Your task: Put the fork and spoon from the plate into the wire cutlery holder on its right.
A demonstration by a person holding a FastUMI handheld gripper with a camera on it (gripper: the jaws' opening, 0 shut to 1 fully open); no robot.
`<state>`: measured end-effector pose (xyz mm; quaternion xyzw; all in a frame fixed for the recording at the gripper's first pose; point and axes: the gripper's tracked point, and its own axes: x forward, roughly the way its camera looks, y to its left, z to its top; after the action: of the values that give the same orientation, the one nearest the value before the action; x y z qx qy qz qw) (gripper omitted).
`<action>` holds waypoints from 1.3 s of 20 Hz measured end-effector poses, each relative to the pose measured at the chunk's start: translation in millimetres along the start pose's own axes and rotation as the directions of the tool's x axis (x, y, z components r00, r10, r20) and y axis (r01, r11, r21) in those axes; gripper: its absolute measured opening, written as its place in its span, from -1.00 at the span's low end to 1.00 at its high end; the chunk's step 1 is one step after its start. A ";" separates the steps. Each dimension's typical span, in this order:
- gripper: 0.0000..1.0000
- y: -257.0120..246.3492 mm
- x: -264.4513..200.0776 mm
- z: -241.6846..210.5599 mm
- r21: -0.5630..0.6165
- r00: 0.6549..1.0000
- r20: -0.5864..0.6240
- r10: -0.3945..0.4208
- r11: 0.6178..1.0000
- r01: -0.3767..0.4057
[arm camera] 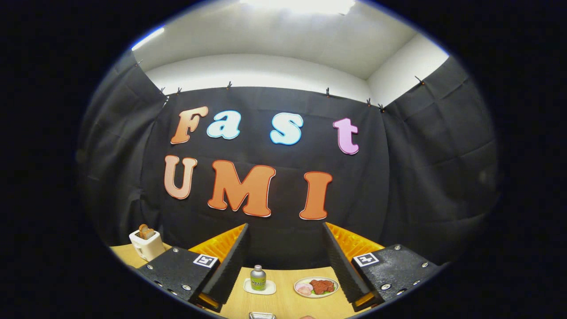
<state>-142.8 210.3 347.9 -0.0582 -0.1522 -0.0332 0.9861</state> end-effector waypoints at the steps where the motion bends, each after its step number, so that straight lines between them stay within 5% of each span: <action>1: 0.90 16.8 -4.3 -0.5 -0.017 1.000 -0.006 -0.001 1.000 0.000; 8: 0.81 109.0 -24.5 -10.2 -0.006 0.995 -0.101 0.025 1.000 -0.026; 14: 0.90 162.1 -36.8 -71.7 0.019 0.954 -0.280 0.107 0.994 -0.106; 19: 0.90 208.9 -50.8 -142.0 0.083 0.856 -0.454 0.247 0.968 -0.235; 26: 0.91 254.2 -71.3 -226.2 0.089 0.719 -0.614 0.325 0.934 -0.346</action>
<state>-122.4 437.4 85.5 -0.0866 0.1936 0.1261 0.9691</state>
